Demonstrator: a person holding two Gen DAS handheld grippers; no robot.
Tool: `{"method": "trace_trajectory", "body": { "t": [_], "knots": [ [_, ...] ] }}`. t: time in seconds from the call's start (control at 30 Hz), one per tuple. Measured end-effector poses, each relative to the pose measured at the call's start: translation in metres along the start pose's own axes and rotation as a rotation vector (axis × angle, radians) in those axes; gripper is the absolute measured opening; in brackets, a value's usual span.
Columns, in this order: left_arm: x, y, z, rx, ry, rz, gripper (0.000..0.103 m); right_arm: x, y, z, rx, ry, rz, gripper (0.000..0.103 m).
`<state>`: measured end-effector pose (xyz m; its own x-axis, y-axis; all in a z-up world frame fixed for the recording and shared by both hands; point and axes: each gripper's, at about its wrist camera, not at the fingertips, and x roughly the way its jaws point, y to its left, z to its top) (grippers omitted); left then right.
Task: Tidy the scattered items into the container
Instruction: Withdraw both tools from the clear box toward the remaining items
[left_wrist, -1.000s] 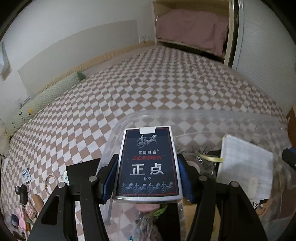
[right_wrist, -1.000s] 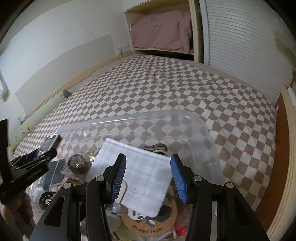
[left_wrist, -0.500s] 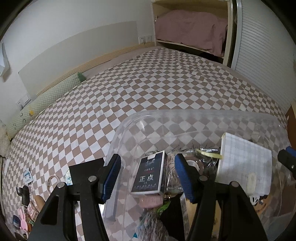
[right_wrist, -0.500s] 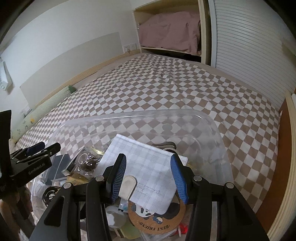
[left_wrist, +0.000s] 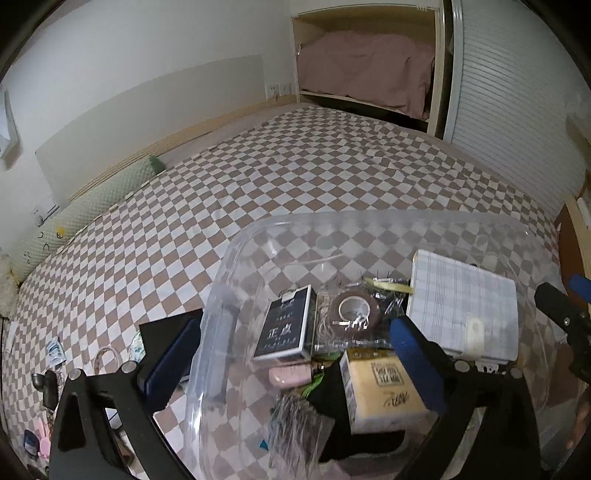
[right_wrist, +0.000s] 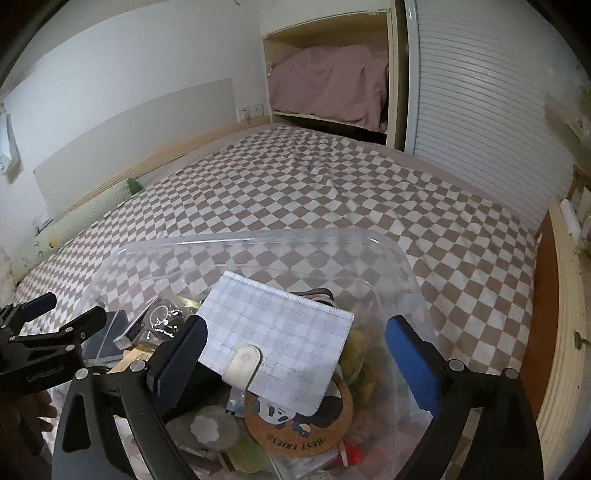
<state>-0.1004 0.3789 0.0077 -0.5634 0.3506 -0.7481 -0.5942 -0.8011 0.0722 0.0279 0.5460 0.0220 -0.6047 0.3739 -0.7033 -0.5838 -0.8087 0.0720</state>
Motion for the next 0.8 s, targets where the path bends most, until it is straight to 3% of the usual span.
{"method": "trace_trajectory", "body": {
  "t": [0.8],
  "knots": [
    [-0.051,0.006,-0.024,-0.002,-0.042,0.031,0.103,-0.031,0.019,-0.008,-0.099,-0.021,0.049,0.101]
  ]
}}
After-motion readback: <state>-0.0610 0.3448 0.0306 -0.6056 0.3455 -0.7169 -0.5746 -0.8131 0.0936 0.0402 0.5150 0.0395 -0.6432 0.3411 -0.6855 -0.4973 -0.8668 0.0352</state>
